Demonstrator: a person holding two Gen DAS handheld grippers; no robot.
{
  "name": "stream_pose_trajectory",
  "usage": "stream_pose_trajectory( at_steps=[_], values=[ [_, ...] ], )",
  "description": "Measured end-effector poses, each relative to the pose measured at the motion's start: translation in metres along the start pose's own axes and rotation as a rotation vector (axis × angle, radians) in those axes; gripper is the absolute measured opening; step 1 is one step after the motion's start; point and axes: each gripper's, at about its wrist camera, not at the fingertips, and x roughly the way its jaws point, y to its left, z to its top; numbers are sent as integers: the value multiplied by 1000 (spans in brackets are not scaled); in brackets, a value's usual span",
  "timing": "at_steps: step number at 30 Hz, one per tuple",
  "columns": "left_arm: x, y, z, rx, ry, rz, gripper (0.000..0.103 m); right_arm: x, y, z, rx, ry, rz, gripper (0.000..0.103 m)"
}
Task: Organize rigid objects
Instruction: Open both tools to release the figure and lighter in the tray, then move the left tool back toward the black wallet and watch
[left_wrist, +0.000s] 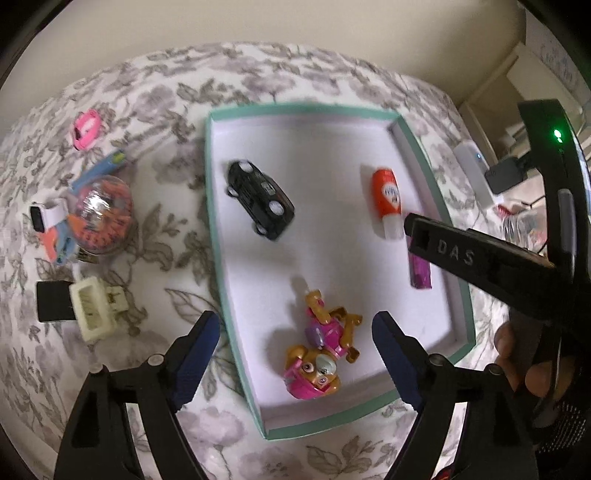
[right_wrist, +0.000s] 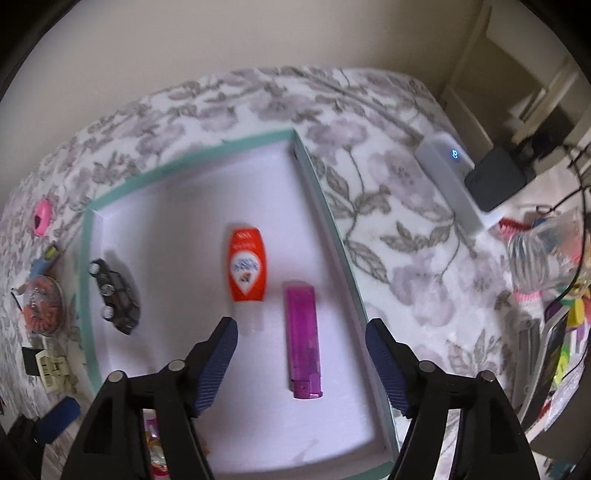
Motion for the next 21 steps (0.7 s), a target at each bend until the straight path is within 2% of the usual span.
stream_pose_trajectory(
  at_steps=[2,4,8,10,12,13,14,21],
  values=[
    [-7,6,2,-18,-23,8,85,-9,4,3,-8,-22,13,78],
    [-11,13,3,-44,-37,18,85,-15,11,4,-12,-41,16,86],
    [-13,37,7,-124,-56,45,85,-19,26,5,-25,-66,28,90],
    [-15,52,8,-173,-64,63,85,-18,33,4,-30,-69,34,95],
    [-17,64,9,-214,-74,76,87,-18,38,3,-38,-72,37,97],
    [-18,72,10,-240,-80,83,95,-17,42,4,-44,-76,40,97],
    [-20,80,11,-269,-88,89,96,-17,45,4,-47,-78,44,97],
    [-32,130,12,-429,-138,153,96,-23,75,3,-88,-115,93,103]
  ],
)
